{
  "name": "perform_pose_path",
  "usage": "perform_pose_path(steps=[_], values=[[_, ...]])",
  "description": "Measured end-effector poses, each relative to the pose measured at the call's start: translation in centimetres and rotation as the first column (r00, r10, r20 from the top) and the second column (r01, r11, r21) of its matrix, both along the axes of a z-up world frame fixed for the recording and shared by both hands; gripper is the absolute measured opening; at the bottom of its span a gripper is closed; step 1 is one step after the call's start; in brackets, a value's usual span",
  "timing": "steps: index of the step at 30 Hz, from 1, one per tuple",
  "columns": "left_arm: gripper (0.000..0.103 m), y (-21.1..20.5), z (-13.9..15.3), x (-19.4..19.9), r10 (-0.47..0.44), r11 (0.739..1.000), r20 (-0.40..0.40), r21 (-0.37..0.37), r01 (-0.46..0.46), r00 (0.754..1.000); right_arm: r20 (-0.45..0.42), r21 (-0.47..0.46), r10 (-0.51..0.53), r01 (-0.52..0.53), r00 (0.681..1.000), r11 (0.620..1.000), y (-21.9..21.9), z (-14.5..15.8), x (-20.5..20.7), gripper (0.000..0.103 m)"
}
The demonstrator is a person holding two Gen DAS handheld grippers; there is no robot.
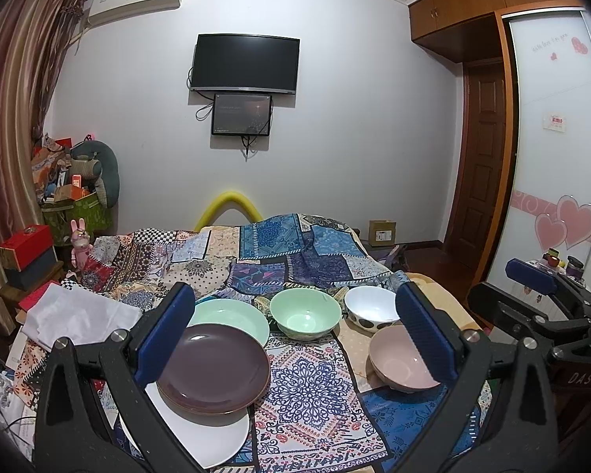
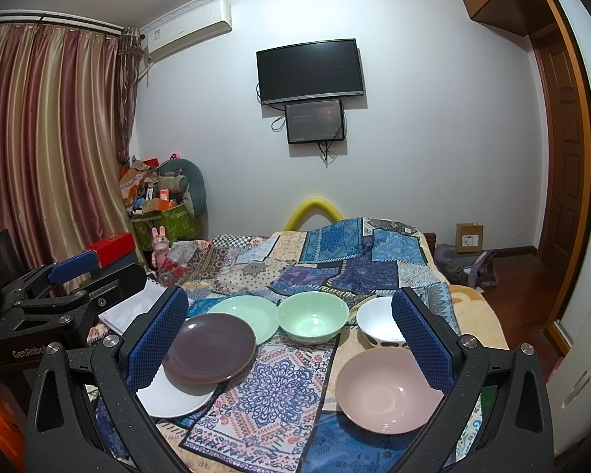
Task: Organize plates and bowls
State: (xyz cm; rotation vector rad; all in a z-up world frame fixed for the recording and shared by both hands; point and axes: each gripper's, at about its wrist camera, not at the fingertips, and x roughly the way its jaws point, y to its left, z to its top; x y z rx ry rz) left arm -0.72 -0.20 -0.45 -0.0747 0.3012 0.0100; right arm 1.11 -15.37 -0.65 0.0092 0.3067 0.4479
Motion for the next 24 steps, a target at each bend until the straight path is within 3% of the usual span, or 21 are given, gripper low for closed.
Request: perform_pose_path(steps=[16,24], values=[[0.103,1.8,0.0,-0.5,0.032,0.999,-0.026,0.03,-0.031,0.999,-0.03,0.012,0.029,-0.028,0.999,1.0,0.7,-0.6,0.8,0.103],[0.103,5.4,-0.8,-0.2,0.083,0.996,-0.098,0.038,-0.079,0.992,-0.054,-0.001,0.077,-0.078,0.996,0.997,3.5,-1.3,1.5,0.103]])
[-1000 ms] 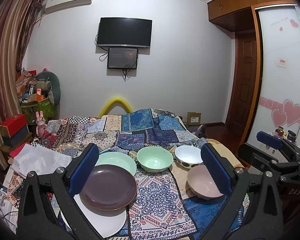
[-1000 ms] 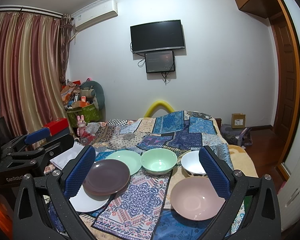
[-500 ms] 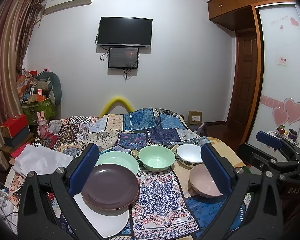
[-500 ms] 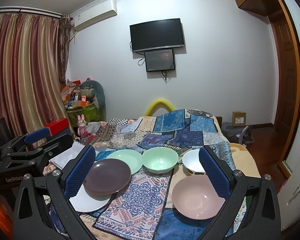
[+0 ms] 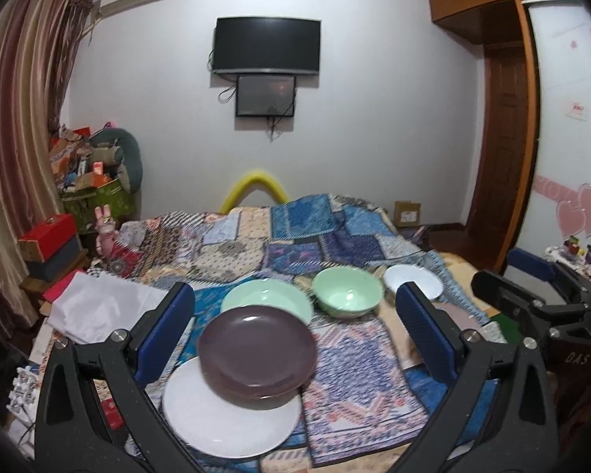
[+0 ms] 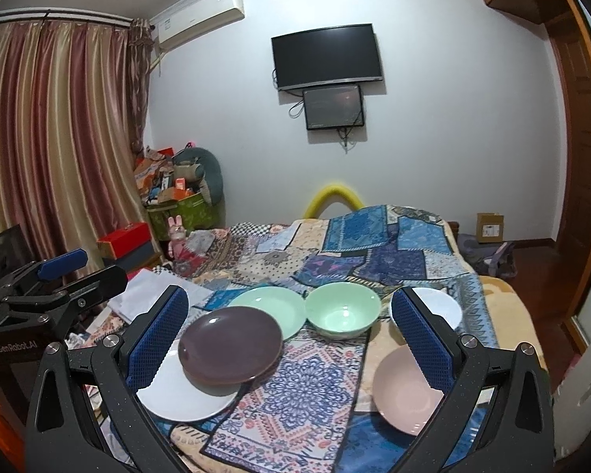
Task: Organize plates and bowls
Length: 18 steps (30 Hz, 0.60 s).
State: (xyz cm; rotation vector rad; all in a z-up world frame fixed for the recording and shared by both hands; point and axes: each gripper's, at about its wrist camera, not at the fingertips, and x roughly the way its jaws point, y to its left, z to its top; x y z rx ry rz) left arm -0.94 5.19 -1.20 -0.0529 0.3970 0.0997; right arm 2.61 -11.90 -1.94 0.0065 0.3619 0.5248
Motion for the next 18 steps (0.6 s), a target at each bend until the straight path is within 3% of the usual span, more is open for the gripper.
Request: perform_pose_path(steps=[8,18], values=[[0.103,4.7,-2.6,2.0,0.019,0.999,-0.133,-0.039,-0.024,0.991,-0.045,-0.029,0.031,-0.032,0.998,0.999,3.0,-1.3,1.6,0.103],[0.103,11.0,-9.4,7.1,0.079,0.99,-0.294,-0.093,-0.11,0.953,-0.159,-0.098,0.061,-0.078,0.985,0.992,6.4,-4.7,5.1,0.103]])
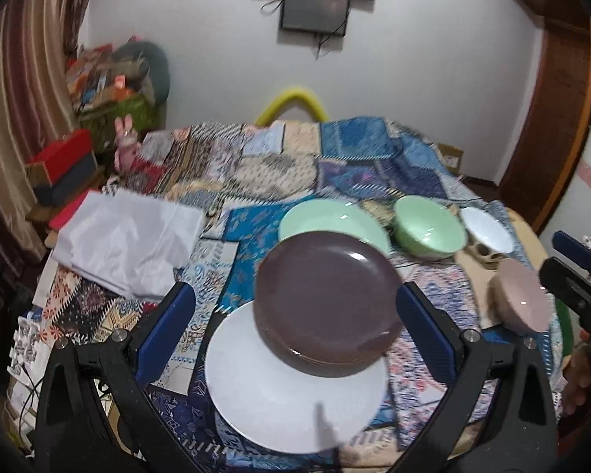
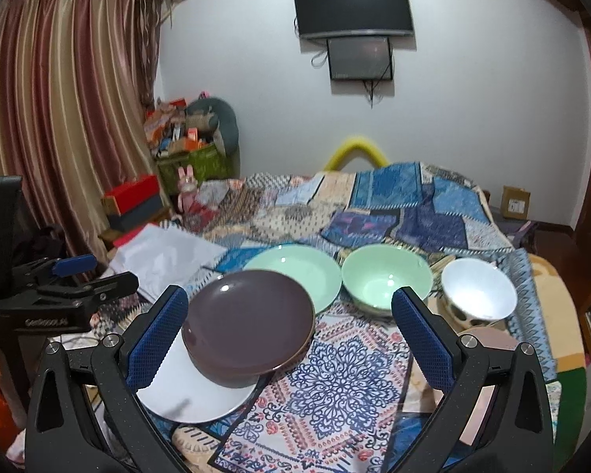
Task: Organize plates and bowls
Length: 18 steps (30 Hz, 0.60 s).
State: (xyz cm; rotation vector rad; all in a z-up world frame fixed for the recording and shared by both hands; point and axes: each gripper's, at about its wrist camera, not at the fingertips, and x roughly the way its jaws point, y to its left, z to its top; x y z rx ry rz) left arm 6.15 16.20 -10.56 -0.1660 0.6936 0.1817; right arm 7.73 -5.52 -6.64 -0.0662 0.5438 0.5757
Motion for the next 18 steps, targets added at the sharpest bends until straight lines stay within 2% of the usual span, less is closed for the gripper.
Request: perform_pose_path(steps=[6,8,11,15,18], values=[[0.101,2.0,-2.7,2.7,-0.012,1.0,-0.052,-0.008,0.011,0.999,-0.066,-0.03,-0.007,0.005,0.998,1.0,1.8,-2.5,2.9,0.1],[0.089,2.4,-3.5,3.7,-0.019,1.0,-0.077,-0.014,0.018,0.997,-0.094,-0.038,-0.011,0.007,0.996,0.999,2.3,-3.5,3.9,0.096],[0.083,3.2,-5.0,5.4,-0.051,0.998,-0.121,-0.038,0.047,0.991,-0.152,-0.051,-0.016,0.008,0.988,0.999,3.0,-5.0,5.7,0.088],[0.078,4.1,-6.5,7.0,-0.072,0.997,-0.154,-0.016,0.07,0.985,-0.213,-0.063,-0.028,0.015,0.977,0.998,3.7,-6.8,7.3,0.079],[0.068,5.3,-7.7,8.2,-0.071,0.997,-0.194,-0.043,0.064,0.978,-0.256,-0.077,-0.033,0.014,0.966,0.997,4.1,-8.2,8.4,0.069]])
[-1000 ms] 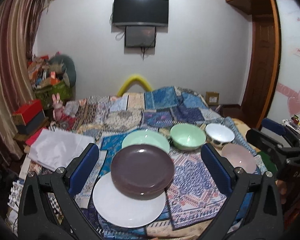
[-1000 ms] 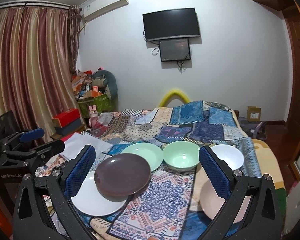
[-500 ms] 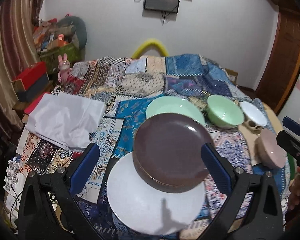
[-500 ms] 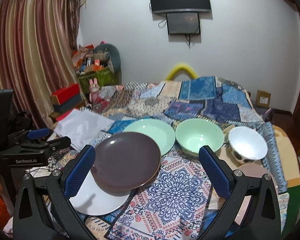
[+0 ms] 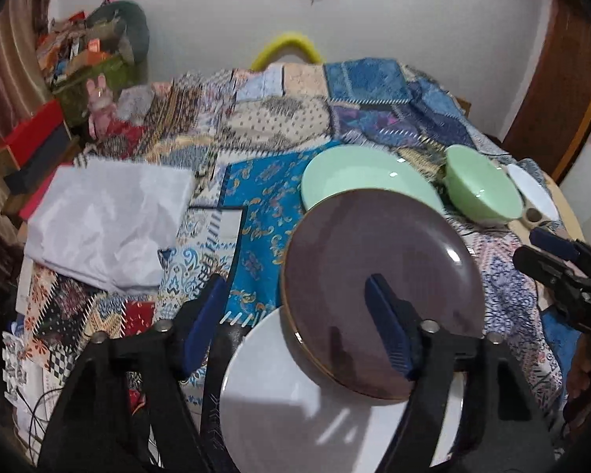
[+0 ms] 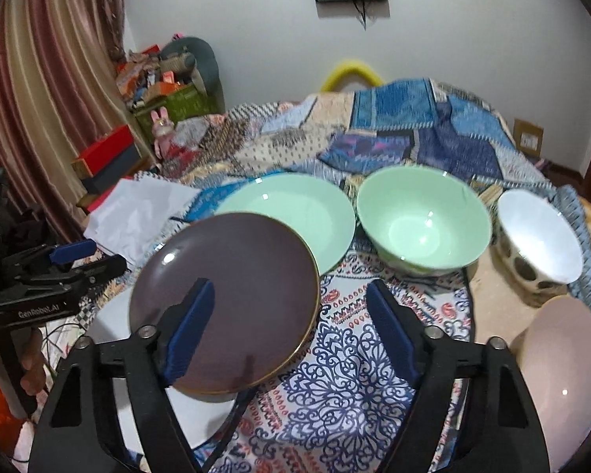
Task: Organize plates and bowls
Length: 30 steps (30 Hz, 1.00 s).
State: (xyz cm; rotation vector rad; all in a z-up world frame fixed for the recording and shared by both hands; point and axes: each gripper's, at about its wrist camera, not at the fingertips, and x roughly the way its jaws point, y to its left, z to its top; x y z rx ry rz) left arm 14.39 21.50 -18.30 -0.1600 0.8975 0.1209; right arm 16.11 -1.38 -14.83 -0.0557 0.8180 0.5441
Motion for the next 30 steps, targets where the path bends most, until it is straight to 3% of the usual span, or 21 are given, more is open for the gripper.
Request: perform_pose_path(steps=[10,12,16,21,30], values=[[0.048,1.4,-3.3,3.1,-0.06,0.996,-0.074,-0.07,0.055,0.995,-0.115,-0.036,0.001,-0.006,0.993,0.999,0.7,-3.6,2.2,0.05],[0.045,1.6,-3.8,3.7,-0.068,0.994,-0.09,-0.09,0.06,0.994,-0.133,-0.043,0.003,-0.009,0.991,0.999,0.8,-4.1,2.4,0.042],[0.035,1.7,-4.5,4.2,-0.085,0.99,-0.104,-0.123,0.072,0.991,-0.181,-0.025,0.002,-0.006,0.984,1.0,0.6,-5.0,2.9,0.039],[0.03,1.2,-4.9,4.6,-0.114,0.983,-0.109,-0.154,0.097,0.987,-0.201,-0.019,0.009,-0.013,0.98,1.0,0.7,-5.4,3.1,0.034],[0.03,1.1,-4.9,4.7,-0.131,0.98,-0.114,-0.164,0.112,0.985,-0.217,0.018,0.036,-0.032,0.976,0.999,1.1,-5.7,3.4,0.028]])
